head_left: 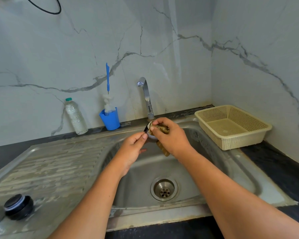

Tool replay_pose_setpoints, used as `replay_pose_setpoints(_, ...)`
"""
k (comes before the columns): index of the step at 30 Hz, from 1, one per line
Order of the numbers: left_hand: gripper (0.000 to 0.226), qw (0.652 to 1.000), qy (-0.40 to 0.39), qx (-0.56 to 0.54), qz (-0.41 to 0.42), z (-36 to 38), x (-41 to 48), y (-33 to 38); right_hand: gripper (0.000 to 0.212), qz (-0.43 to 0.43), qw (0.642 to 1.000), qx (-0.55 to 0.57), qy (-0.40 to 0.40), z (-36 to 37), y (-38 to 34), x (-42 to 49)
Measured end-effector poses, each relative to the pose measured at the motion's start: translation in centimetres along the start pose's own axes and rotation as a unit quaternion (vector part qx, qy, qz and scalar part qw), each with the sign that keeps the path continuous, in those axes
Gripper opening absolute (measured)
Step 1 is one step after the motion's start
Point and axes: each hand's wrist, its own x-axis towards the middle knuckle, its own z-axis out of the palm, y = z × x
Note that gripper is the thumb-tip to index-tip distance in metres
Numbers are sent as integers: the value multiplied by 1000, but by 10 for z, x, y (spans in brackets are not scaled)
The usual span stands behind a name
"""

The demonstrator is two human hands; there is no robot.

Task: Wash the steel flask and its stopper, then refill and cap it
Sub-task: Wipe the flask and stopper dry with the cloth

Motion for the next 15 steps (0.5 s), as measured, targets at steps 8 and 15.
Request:
replay_pose_setpoints(8, 28, 1000, -13, -12, 22, 3, -3, 1, 41, 216, 956, 191, -56, -12, -1, 3)
replay_pose_setpoints(15, 50, 992, -22, -102, 72, 11, -4, 16, 68, 347, 803, 452, -174, -20, -9, -1)
